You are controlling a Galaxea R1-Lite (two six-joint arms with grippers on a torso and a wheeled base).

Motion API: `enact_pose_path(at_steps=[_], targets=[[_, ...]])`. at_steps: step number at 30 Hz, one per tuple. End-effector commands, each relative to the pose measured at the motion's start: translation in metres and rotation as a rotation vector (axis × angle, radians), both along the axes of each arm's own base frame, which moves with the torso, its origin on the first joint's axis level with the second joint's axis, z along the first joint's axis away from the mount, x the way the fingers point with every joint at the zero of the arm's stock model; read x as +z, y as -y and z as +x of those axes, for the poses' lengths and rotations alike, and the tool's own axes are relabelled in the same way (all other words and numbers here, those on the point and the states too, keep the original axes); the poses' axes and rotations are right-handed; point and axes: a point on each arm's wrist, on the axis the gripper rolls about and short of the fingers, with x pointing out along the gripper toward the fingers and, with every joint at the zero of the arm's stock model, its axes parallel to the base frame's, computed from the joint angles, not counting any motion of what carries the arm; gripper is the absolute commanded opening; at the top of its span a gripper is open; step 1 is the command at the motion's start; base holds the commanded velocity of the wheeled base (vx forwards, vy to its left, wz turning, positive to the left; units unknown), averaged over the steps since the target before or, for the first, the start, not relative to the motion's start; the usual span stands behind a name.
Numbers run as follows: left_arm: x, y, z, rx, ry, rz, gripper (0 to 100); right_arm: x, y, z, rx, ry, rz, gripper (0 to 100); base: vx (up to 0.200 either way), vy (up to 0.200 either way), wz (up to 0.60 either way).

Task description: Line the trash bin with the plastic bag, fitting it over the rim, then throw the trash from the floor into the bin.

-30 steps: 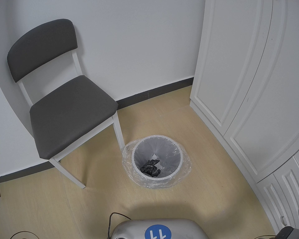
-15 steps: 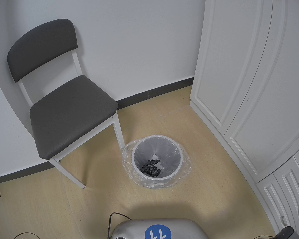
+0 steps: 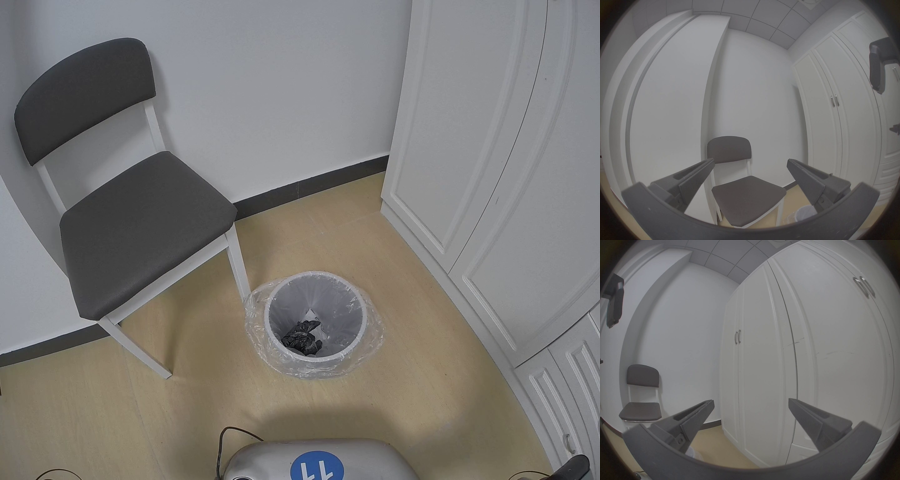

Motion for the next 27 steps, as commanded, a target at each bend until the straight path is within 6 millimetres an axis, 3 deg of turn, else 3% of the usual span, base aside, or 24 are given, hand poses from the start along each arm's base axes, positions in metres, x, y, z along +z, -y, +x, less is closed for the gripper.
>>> enact_pose_path(at_steps=[1, 18, 27], targets=[[-0.002, -0.001, -0.009, -0.009, 0.034, -0.007, 100, -0.003, 0.000, -0.010, 0.003, 0.054, 0.014, 100, 0.000, 0.000, 0.00], [-0.013, -0.001, -0.020, -0.018, 0.048, -0.012, 100, -0.008, -0.001, -0.019, -0.015, 0.102, 0.035, 100, 0.000, 0.000, 0.00], [-0.029, -0.001, -0.023, -0.024, 0.046, -0.034, 100, -0.009, -0.002, -0.021, -0.023, 0.121, 0.058, 100, 0.000, 0.000, 0.00]])
